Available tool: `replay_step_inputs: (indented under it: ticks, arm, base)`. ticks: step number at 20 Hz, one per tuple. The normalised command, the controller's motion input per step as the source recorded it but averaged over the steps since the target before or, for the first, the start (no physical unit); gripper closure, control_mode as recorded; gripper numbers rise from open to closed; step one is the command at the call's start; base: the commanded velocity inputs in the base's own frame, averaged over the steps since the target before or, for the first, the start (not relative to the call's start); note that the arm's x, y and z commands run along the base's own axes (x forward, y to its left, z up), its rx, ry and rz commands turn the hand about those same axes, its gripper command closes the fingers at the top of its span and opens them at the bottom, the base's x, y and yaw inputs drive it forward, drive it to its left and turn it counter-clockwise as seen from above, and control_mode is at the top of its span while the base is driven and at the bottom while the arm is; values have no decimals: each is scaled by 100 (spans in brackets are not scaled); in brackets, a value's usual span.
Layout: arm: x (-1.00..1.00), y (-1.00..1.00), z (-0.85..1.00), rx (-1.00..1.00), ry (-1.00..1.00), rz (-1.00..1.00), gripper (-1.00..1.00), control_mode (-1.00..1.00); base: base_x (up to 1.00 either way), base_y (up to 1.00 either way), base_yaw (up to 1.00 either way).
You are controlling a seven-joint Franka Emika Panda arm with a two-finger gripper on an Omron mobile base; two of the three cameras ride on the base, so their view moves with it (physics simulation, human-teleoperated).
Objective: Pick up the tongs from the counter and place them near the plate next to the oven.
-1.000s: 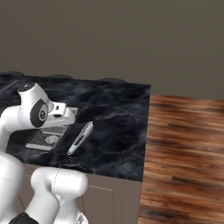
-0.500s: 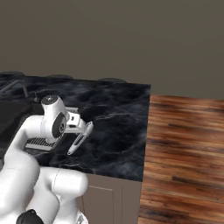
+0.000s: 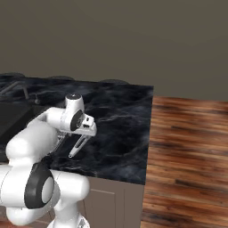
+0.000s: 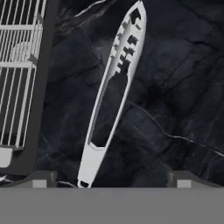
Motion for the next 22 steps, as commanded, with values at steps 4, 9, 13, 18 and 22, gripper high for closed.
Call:
replay_step_inputs:
  ticks: [4, 9, 13, 18, 22]
  arm:
    - [46, 27, 0, -4, 28, -10, -100, -100]
    - [25, 13, -9, -6, 15, -5, -100, -100]
    - [2, -1, -30, -1, 3, 0, -100, -100]
    - [0, -7, -26, 0, 0, 0, -100, -100]
    - [-2, -14, -20, 0, 0, 0, -100, -100]
  base:
    - [0, 0, 0]
    - [0, 0, 0]
    - [0, 0, 0]
    - [0, 0, 0]
    - [0, 0, 0]
